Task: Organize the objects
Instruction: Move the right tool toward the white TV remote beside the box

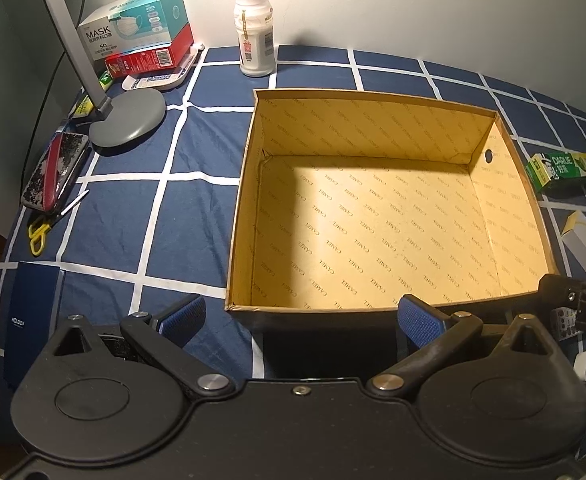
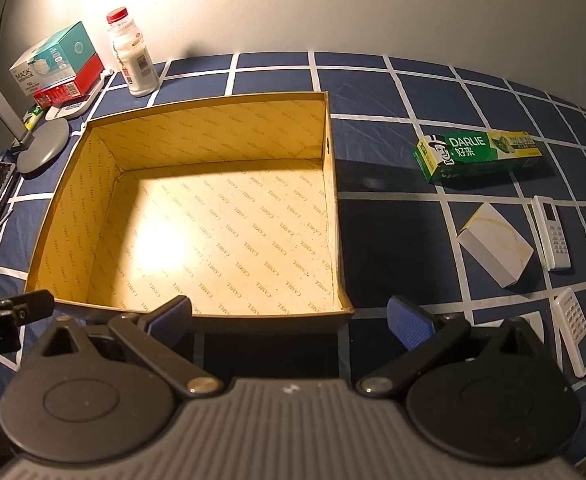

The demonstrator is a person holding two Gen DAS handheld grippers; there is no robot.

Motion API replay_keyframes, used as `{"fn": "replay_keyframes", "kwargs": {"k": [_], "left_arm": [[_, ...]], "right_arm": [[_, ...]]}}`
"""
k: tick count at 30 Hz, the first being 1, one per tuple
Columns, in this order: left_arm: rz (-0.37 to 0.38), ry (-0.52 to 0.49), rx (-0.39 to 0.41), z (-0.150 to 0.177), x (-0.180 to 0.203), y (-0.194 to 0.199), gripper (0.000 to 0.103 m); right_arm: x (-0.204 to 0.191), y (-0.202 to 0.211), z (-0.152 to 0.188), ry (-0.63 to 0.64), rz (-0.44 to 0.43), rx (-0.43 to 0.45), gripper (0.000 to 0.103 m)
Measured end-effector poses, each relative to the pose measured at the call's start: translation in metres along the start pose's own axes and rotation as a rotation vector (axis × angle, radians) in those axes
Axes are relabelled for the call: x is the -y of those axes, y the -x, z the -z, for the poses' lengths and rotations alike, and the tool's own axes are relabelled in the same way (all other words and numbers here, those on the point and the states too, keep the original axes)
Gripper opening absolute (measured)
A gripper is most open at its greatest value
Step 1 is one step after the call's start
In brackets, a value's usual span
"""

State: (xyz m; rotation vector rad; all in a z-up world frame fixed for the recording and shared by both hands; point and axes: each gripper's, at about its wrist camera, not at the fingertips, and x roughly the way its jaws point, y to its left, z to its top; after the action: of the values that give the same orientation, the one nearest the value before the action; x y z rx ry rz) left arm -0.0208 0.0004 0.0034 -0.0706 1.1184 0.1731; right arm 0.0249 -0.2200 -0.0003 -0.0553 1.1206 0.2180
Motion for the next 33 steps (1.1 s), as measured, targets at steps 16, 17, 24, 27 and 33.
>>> {"fn": "replay_keyframes", "kwargs": {"k": [16, 17, 24, 27, 33], "left_arm": [[0.043, -0.054, -0.007, 0.0, 0.036, -0.002, 0.103], [0.046, -0.058, -0.009, 0.0, 0.041, -0.002, 0.103], [0.048, -0.071, -0.026, 0.005, 0.083, -0.007, 0.103], [0.048, -0.056, -0.039, 0.009, 0.105, -0.009, 0.103], [0.041, -0.031, -0.068, 0.017, 0.15, -0.013, 0.103]], "right_arm": [[0.034, 0.009, 0.007, -0.06, 0.032, 0.012, 0.103], [0.038, 0.009, 0.008, -0.067, 0.036, 0.01, 0.103], [0.082, 0.005, 0.009, -0.09, 0.03, 0.005, 0.103], [0.107, 0.002, 0.009, -0.081, 0.023, -0.008, 0.103], [0.159, -0.006, 0.009, -0.077, 0.008, -0.038, 0.103]]}}
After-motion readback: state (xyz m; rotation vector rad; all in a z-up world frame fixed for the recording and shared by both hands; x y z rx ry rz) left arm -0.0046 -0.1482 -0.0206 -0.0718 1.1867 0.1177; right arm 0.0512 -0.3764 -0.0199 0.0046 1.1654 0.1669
